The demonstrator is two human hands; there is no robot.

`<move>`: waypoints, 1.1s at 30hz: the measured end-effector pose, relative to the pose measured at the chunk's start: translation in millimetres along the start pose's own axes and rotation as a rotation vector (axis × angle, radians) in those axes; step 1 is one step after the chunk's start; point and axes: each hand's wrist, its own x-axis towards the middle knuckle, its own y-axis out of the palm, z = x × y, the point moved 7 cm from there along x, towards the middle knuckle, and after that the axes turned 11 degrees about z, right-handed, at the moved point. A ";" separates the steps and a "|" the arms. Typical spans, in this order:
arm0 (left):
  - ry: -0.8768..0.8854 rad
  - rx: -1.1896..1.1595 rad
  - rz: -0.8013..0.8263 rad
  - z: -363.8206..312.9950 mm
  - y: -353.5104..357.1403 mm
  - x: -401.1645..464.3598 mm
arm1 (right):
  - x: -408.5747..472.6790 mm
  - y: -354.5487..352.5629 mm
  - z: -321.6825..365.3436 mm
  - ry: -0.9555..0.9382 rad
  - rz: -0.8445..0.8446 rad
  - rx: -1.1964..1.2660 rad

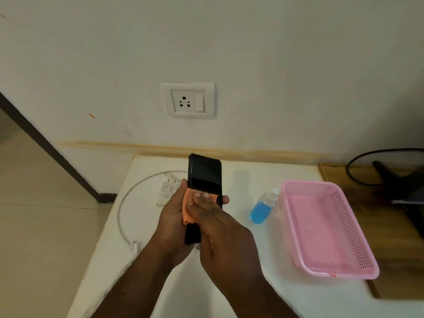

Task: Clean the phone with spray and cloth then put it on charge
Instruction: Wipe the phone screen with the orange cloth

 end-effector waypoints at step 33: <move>-0.028 0.104 0.051 17.8 7.7 4.7 | 0.3 -25.5 -64.6 0.269 -0.126 0.214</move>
